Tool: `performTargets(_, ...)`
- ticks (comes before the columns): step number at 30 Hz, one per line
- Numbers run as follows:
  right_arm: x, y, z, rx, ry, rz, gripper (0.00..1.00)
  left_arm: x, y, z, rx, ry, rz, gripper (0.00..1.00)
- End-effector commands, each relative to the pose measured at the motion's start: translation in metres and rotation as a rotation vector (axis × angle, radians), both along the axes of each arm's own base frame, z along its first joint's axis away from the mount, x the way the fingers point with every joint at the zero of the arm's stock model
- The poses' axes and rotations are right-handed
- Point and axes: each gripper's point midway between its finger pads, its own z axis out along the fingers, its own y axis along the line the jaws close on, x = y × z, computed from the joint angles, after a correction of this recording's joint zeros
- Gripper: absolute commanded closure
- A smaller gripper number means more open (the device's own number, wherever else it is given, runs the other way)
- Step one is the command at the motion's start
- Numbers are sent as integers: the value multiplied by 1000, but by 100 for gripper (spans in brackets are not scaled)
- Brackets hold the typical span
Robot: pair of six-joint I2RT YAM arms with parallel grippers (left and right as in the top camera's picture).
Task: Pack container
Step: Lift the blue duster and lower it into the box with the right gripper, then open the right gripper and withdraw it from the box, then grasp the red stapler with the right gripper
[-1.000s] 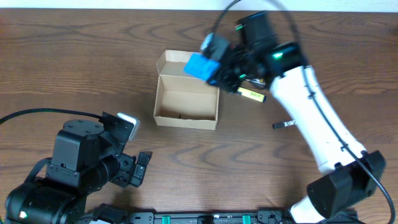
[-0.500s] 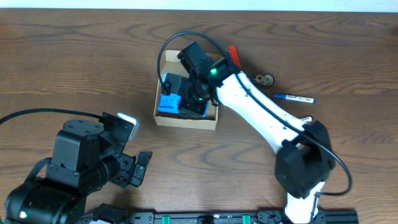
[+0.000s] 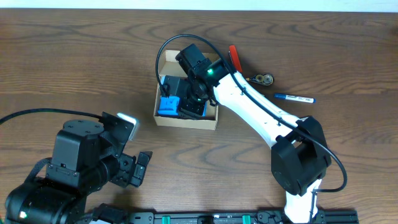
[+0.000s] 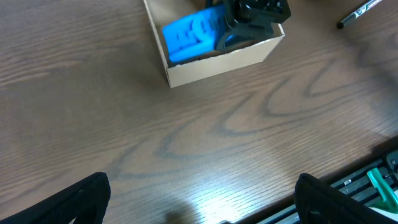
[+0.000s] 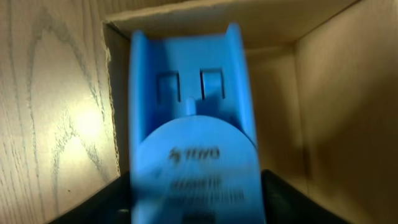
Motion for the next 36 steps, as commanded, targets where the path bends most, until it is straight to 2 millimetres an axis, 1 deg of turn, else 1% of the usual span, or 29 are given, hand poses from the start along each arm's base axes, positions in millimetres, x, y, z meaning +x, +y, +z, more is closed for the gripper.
performTargets(1,-2,2,-3,13,15,16,29,0,-1,4,-8,-9,-8,5)
performTargets(4,-1,1,-3,12,17,11,27,0,-1,4,-8,-9,-8,5)
performTargets(8,0,-3,3,6,7,-2,28,0,-1,4,-8,-9,-8,5)
performTargets(11,5,-10,24,-6,-54,-27,31,0,-1,4,-8,-9,-8,5)
performTargets(13,11,-16,44,-2,-108,-68,31,0,-1,4,-8,-9,-8,5)
performTargets(14,16,-21,57,6,-143,-93,31,0,-1,4,-8,-9,-8,5)
performTargets(16,25,-32,78,21,-202,-140,30,0,-1,4,-8,-9,-8,5)
performTargets(17,33,-41,93,35,-239,-187,29,0,-1,4,-8,-9,-8,5)
performTargets(18,38,-48,100,44,-258,-218,28,0,-1,4,-8,-9,-8,5)
performTargets(19,47,-58,109,55,-280,-267,28,0,-1,4,-8,-9,-8,5)
performTargets(20,55,-69,115,64,-294,-312,27,0,-1,4,-8,-9,-8,5)
performTargets(21,67,-84,120,76,-301,-380,25,0,-1,4,-8,-9,-8,5)
performTargets(22,76,-97,121,84,-299,-436,24,0,-1,4,-8,-9,-8,5)
performTargets(25,102,-140,116,96,-266,-624,24,0,-1,4,-8,-9,-8,5)
performTargets(27,118,-167,106,99,-238,-739,23,0,-1,4,-8,-9,-8,5)
performTargets(29,129,-185,94,96,-213,-808,23,0,-1,4,-8,-9,-8,5)
performTargets(32,143,-201,70,79,-173,-873,23,0,-1,4,-8,-9,-8,5)
performTargets(36,157,-202,34,64,-128,-915,23,0,-1,4,-8,-9,-8,5)
